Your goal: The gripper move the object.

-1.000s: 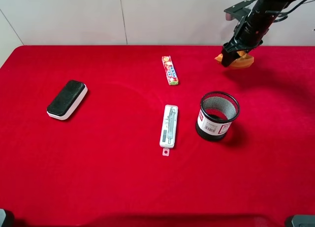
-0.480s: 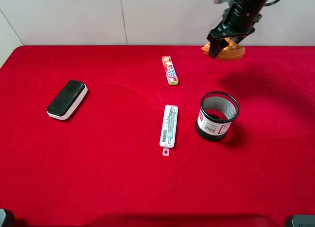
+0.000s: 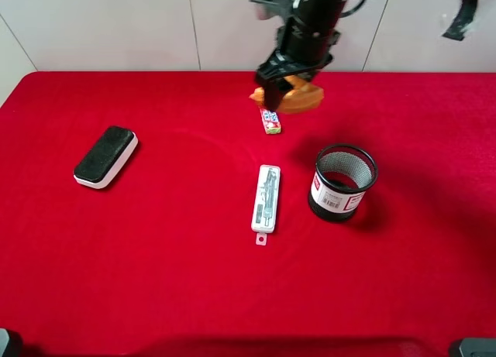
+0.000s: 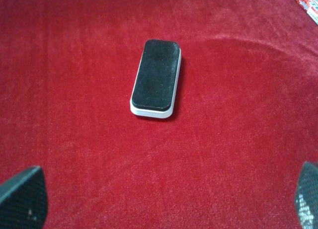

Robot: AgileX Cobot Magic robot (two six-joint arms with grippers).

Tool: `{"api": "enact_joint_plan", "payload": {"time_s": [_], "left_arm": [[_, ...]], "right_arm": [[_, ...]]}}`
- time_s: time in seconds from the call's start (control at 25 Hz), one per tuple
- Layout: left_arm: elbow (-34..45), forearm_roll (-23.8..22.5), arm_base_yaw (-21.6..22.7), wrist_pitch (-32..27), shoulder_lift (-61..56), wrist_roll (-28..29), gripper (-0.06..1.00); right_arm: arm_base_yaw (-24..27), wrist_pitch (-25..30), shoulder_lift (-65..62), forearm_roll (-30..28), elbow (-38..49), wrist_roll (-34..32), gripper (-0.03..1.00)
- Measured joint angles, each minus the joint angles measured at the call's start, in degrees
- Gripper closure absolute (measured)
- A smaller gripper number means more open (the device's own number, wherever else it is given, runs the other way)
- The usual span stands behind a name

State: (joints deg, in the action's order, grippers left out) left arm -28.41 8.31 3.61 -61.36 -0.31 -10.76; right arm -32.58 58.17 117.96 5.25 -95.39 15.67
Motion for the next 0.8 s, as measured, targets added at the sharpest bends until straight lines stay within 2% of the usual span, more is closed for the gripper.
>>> {"api": "enact_joint_plan", "payload": {"time_s": [0.48,0.8], "left_arm": [[0.0,0.0,0.0,0.0,0.0,0.0,-0.05],[0.0,0.0,0.0,0.0,0.0,0.0,-0.05]], "right_arm": [[-13.5,-2.4,3.3,-0.5,-7.2,-1.3,0.45],[-17.4,-1.7,10.9,-0.5,-15.6,-2.2,0.45]]}}
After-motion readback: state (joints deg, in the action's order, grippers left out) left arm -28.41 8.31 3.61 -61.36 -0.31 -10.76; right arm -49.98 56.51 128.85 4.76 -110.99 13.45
